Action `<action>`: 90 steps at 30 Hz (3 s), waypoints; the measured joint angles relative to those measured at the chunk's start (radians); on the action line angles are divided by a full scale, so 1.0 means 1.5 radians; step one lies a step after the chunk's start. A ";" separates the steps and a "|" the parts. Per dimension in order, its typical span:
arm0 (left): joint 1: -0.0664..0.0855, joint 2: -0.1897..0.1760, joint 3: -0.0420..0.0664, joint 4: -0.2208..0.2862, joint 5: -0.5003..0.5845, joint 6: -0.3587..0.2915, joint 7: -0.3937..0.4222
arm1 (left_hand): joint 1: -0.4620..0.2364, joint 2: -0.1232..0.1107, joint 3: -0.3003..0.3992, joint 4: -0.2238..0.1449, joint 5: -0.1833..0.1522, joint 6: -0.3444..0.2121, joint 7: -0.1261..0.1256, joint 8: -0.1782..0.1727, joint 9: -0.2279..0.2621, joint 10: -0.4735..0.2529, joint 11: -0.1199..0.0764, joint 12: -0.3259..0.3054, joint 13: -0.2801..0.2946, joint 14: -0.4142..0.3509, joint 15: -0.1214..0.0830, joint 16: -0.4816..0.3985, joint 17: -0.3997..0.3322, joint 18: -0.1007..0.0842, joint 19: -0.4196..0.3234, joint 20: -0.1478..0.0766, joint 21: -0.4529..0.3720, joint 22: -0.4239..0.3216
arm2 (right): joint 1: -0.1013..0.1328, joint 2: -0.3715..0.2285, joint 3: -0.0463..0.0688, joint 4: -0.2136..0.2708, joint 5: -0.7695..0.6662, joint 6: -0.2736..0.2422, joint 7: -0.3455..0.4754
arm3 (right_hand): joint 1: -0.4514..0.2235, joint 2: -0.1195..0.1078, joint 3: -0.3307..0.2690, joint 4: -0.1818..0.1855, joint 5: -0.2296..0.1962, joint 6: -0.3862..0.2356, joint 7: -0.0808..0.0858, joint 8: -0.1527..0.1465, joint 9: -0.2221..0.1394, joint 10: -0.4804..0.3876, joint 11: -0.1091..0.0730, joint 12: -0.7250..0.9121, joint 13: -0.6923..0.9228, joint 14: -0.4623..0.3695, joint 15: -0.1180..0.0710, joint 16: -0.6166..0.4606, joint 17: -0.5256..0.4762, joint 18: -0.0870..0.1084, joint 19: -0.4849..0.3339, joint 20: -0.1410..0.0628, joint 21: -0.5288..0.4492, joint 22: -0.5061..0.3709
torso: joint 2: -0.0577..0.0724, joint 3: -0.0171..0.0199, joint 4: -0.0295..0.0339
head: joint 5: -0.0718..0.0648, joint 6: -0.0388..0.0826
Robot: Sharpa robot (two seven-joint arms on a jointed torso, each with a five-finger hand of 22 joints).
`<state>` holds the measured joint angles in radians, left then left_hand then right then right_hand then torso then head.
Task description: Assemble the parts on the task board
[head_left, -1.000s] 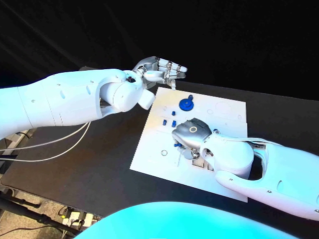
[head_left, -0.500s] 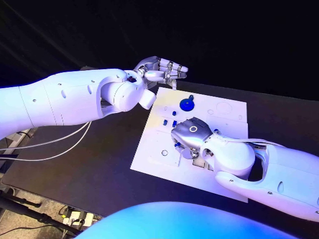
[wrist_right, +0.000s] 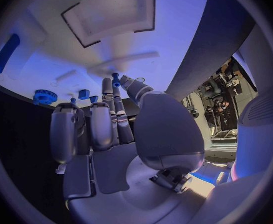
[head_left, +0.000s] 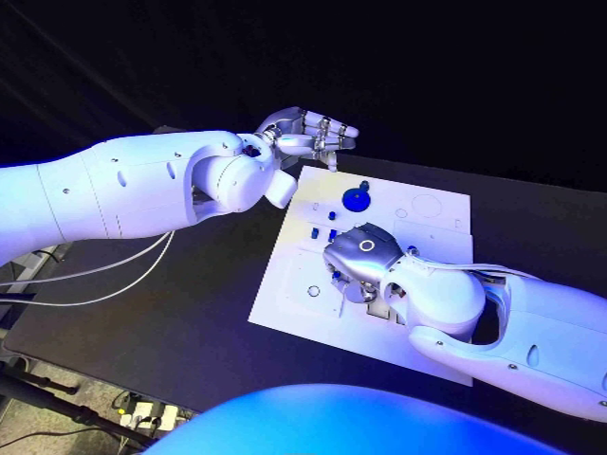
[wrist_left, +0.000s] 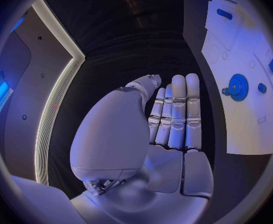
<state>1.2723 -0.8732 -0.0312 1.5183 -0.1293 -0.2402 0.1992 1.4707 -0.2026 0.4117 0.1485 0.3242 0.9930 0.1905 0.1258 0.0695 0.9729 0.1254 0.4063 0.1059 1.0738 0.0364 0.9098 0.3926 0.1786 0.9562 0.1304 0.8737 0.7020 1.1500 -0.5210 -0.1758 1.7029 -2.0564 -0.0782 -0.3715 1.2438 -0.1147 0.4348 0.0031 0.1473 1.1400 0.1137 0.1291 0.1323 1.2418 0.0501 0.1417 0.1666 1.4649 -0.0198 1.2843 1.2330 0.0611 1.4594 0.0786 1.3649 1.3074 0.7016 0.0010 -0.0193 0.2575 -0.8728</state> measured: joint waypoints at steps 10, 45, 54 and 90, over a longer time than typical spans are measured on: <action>0.001 0.000 0.000 0.000 0.000 0.000 0.000 | 0.000 0.000 0.000 0.000 0.000 0.000 0.000 0.000 0.000 0.000 0.000 0.000 0.000 0.000 0.000 0.000 0.000 0.000 0.000 0.000 0.000 0.000 | 0.000 0.002 0.000 -0.007 0.011 0.004 0.009 | 0.000 0.000 0.000 0.000 0.000 0.000 0.000 0.000 0.000 0.000 0.000 0.000 0.000 0.000 0.000 0.000 -0.001 0.000 0.000 0.000 -0.003 0.000 | 0.000 -0.0001 -0.0003 | 0.001 0.000; 0.001 -0.001 0.000 0.000 0.000 0.000 -0.003 | 0.000 0.000 0.000 0.000 0.000 -0.003 0.003 0.000 0.000 0.000 0.000 0.000 0.000 -0.002 0.002 0.000 -0.001 0.000 0.002 0.002 0.000 -0.001 | 0.008 -0.071 0.002 0.042 0.031 -0.066 0.029 | 0.001 -0.013 -0.118 0.042 0.005 -0.098 -0.006 -0.026 -0.027 -0.112 0.019 0.010 -0.023 0.000 0.012 -0.066 -0.083 0.000 -0.029 0.019 -0.090 0.000 | 0.000 0.0012 -0.0012 | -0.011 0.000; 0.001 -0.002 -0.001 -0.002 0.000 0.001 -0.004 | 0.000 0.000 0.000 0.000 0.000 -0.003 0.002 0.000 0.000 0.000 0.000 0.000 0.000 -0.002 0.002 0.000 -0.001 0.000 0.002 0.002 0.000 0.000 | 0.038 -0.205 0.015 0.095 0.178 -0.143 0.090 | 0.035 0.006 -0.094 0.029 0.016 -0.049 0.013 -0.012 -0.020 -0.048 0.009 0.051 -0.014 0.000 0.007 -0.078 -0.095 0.000 -0.031 0.011 -0.103 0.000 | -0.004 0.0013 -0.0045 | -0.039 0.002; 0.000 -0.006 -0.010 -0.005 -0.001 0.011 -0.003 | 0.000 0.000 0.000 0.000 0.000 -0.002 0.002 0.000 0.000 0.000 0.000 0.000 0.000 -0.002 0.002 0.000 -0.001 0.000 0.002 0.002 -0.003 -0.001 | 0.034 -0.205 0.020 -0.011 0.253 -0.145 0.127 | 0.035 -0.015 -0.115 0.030 0.018 -0.090 0.019 -0.040 -0.034 -0.118 0.026 0.010 -0.043 0.000 0.012 -0.048 -0.074 0.000 -0.024 0.017 -0.090 0.000 | -0.015 0.0082 -0.0158 | -0.120 0.043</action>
<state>1.2727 -0.8828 -0.0456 1.5111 -0.1307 -0.2245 0.1945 1.4707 -0.2026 0.4117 0.1485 0.3242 0.9893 0.1941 0.1257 0.0694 0.9730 0.1254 0.4063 0.1055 1.0707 0.0395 0.9098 0.3907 0.1786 0.9597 0.1339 0.8692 0.7005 1.2012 -0.8285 -0.1458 1.6867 -1.6767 -0.2956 -0.1811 1.2956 -0.1374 0.2622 0.0486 0.1738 1.0044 0.1420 0.0689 0.0811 1.0655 0.0886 0.1569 0.1017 1.4647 -0.0018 1.2116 1.1220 0.0612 1.4239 0.1036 1.2293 1.3073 0.6787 0.0133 -0.0430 0.0778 -0.8082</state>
